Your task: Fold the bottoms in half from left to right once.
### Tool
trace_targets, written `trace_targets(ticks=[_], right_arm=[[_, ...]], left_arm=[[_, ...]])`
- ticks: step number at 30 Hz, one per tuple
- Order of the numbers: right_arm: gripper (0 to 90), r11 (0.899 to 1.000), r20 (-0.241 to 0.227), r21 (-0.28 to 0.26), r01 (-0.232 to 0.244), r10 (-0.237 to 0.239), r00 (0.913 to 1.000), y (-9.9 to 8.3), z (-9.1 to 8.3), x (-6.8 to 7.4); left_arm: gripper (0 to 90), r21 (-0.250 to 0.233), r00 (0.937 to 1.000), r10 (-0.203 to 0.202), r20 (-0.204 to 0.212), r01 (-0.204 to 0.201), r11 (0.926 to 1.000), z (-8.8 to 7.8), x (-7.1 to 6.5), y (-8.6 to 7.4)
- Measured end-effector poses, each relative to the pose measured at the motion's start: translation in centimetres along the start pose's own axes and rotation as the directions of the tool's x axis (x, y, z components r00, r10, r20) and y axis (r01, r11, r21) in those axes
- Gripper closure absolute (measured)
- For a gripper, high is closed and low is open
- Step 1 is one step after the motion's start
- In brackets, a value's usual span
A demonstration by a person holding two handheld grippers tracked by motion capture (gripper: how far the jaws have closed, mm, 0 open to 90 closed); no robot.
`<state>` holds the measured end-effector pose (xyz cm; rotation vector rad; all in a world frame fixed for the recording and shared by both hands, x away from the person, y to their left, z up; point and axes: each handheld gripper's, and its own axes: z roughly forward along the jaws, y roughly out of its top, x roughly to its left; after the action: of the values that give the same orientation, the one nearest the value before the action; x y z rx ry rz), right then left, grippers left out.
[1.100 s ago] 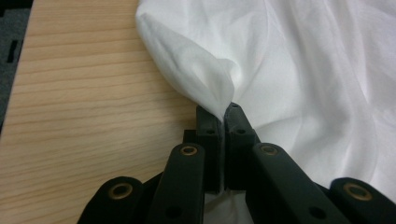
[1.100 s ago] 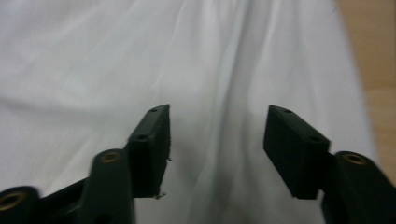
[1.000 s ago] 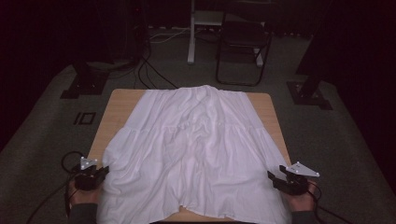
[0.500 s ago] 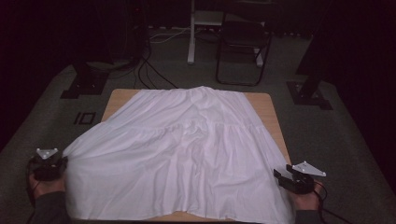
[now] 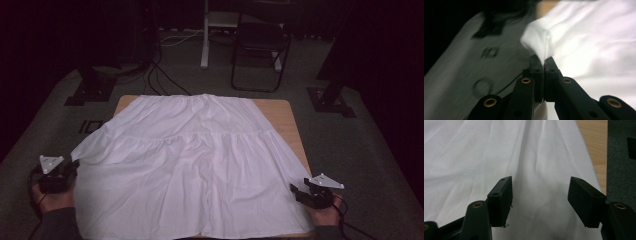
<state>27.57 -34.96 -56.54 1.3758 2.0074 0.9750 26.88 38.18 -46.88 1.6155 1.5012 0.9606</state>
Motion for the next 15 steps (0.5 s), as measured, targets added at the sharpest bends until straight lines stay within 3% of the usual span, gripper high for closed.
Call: trace_targets(ticks=[1,3,4,5,6,7,8,9,11,12,13,14,15], right_arm=[[36.0,1.0,0.0,0.0,0.0,0.0,1.0,0.0,0.0,0.0],[36.0,1.0,-0.006,0.011,0.003,-0.003,1.0,-0.1,0.3,0.3],[36.0,1.0,-0.006,0.017,0.013,-0.013,0.9999,-0.1,0.4,0.4],[36.0,1.0,-0.004,0.023,0.02,-0.02,0.9998,-0.2,0.5,0.6],[36.0,0.999,-0.005,0.029,0.027,-0.027,0.9996,-0.2,0.6,0.7],[36.0,0.999,-0.005,0.029,0.027,-0.027,0.9996,-0.2,0.6,0.7],[36.0,0.999,-0.007,0.04,0.036,-0.036,0.9993,-0.2,0.8,0.9],[36.0,0.999,-0.007,0.04,0.036,-0.036,0.9993,-0.2,0.8,0.9],[35.9,0.998,-0.011,0.048,0.048,-0.047,0.9988,-0.3,1.0,1.1],[36.0,0.998,-0.014,0.048,0.045,-0.045,0.9989,-0.3,1.0,1.2],[36.0,0.998,-0.014,0.048,0.045,-0.045,0.9989,-0.3,1.0,1.2],[36.0,0.998,-0.016,0.047,0.041,-0.041,0.999,-0.3,1.1,1.2],[36.0,0.998,-0.016,0.047,0.041,-0.041,0.999,-0.3,1.1,1.2]], left_arm=[[88.2,0.0,1.0,0.0,0.0,0.0,1.0,0.0,0.0,0.0],[88.1,-0.051,0.9928,0.048,0.11,-0.042,0.9978,-0.7,-3.1,1.6],[88.1,-0.069,0.9857,0.077,0.15,-0.067,0.9953,-0.8,-4.3,2.3],[88.1,-0.099,0.9649,0.115,0.236,-0.094,0.9907,-0.8,-7.0,3.5],[88.1,-0.099,0.9649,0.115,0.236,-0.094,0.9907,-0.8,-7.0,3.5],[88.1,-0.111,0.9505,0.137,0.279,-0.109,0.9878,-0.7,-8.4,4.0],[88.0,-0.131,0.9182,0.186,0.35,-0.148,0.9802,-0.3,-11.4,5.0],[88.0,-0.131,0.9182,0.186,0.35,-0.148,0.9802,-0.3,-11.4,5.0],[88.1,-0.148,0.8797,0.229,0.417,-0.182,0.972,0.5,-14.4,5.7],[88.0,-0.159,0.839,0.262,0.477,-0.211,0.9645,1.4,-17.5,6.4],[88.0,-0.159,0.839,0.262,0.477,-0.211,0.9645,1.4,-17.5,6.4],[88.1,-0.174,0.7951,0.302,0.526,-0.246,0.9534,2.3,-20.8,6.9],[88.1,-0.174,0.7951,0.302,0.526,-0.246,0.9534,2.3,-20.8,6.9]])
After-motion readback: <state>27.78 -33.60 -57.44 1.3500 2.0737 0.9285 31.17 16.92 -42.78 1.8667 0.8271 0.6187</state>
